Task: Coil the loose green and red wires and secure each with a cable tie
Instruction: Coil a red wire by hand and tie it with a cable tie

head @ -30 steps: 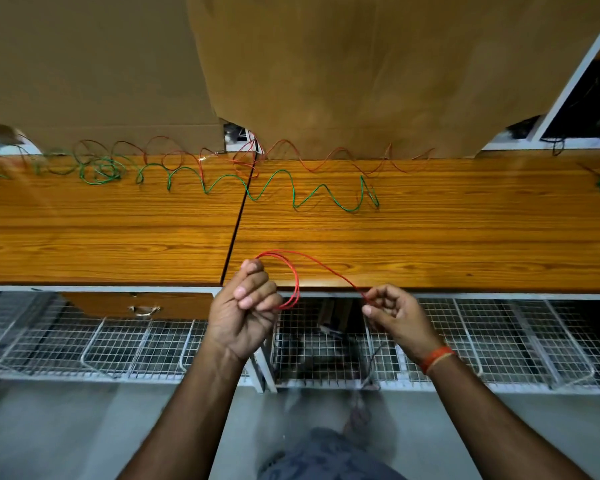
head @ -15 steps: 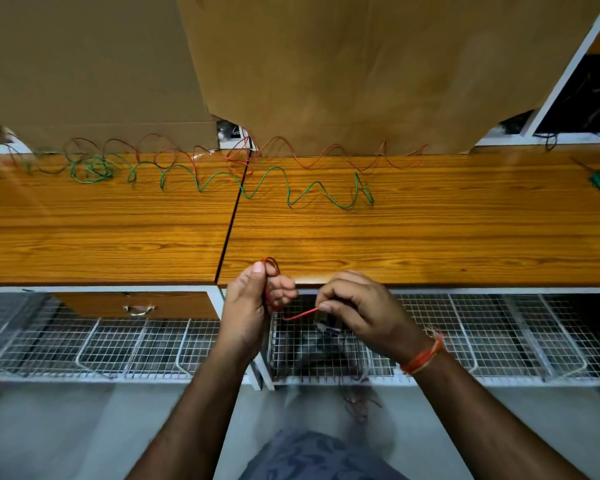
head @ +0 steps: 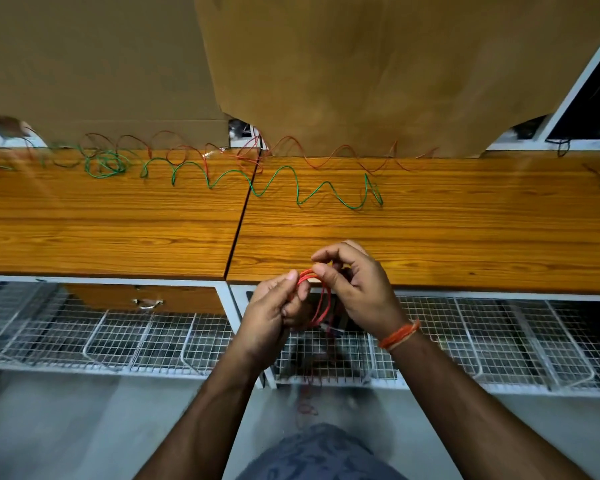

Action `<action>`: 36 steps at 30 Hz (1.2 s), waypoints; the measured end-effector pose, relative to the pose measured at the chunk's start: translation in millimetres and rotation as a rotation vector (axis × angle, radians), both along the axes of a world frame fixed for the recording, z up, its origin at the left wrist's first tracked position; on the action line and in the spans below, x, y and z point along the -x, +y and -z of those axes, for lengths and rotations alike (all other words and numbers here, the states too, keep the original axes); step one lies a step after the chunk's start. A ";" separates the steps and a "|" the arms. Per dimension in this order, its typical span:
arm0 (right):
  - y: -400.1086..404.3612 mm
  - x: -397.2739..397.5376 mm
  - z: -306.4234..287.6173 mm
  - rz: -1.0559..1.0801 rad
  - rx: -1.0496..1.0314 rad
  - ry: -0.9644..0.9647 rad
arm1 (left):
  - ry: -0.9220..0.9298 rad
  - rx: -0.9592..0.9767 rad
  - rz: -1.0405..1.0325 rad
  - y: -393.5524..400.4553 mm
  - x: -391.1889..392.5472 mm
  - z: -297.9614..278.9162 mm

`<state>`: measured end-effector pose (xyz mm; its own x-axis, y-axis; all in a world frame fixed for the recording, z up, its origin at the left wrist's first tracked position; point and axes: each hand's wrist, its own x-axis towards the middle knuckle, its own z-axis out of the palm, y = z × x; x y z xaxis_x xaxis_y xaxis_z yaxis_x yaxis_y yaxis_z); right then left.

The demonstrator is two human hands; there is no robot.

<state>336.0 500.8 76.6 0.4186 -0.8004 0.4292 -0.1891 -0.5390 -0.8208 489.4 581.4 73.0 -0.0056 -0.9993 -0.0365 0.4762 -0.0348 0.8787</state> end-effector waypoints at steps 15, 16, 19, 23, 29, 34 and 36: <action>18.0 1.5 11.4 -0.200 -0.732 -0.298 | -0.016 -0.036 -0.005 0.9 0.6 0.3; 18.5 2.2 10.5 -0.196 -0.698 -0.290 | -0.031 -0.029 0.015 1.0 -0.6 -0.6; 18.2 4.1 8.8 -0.148 -0.620 -0.252 | -0.078 -0.012 0.055 1.6 -3.8 -2.8; 14.7 3.1 10.0 -0.121 -0.589 -0.249 | -0.143 0.008 0.103 0.2 -6.0 -4.9; 11.9 4.5 8.6 -0.098 -0.542 -0.189 | -0.309 0.068 0.128 -0.5 -12.0 -5.4; 10.1 5.0 9.6 -0.077 -0.524 -0.177 | -0.460 0.166 0.130 -3.5 -15.4 -6.0; 8.9 4.1 11.4 -0.063 -0.507 -0.179 | -0.403 0.147 0.120 -3.5 -12.6 -5.3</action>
